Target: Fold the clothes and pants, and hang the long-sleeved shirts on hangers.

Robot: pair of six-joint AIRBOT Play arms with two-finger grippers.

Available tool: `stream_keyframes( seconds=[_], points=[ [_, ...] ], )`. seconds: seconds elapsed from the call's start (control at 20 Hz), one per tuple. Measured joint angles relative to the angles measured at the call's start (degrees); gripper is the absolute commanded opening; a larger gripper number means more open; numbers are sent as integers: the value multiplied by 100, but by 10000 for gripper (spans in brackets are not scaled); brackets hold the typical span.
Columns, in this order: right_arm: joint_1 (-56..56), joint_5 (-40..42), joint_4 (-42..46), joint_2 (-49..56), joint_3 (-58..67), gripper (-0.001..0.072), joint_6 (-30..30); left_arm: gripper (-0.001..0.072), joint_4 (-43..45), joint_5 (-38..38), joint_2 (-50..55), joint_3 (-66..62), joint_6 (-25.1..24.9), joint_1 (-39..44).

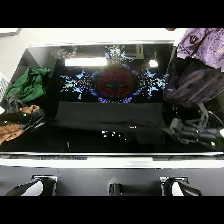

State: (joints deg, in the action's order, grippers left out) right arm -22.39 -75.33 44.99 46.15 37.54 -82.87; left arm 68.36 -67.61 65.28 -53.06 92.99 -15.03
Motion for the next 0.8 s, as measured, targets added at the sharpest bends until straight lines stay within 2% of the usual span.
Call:
stream_keyframes(
  seconds=[0.2,0.35,0.8],
  points=[
    [826,964,352,1408,898,27,70,12,4,264,1040,-839,2,284],
    [1126,1397,531,2310,1617,27,-33,12,20,334,1777,-1541,0,428],
    [1292,1692,887,4133,3141,28,-72,14,68,319,3331,-2916,-7,575]
  ],
)
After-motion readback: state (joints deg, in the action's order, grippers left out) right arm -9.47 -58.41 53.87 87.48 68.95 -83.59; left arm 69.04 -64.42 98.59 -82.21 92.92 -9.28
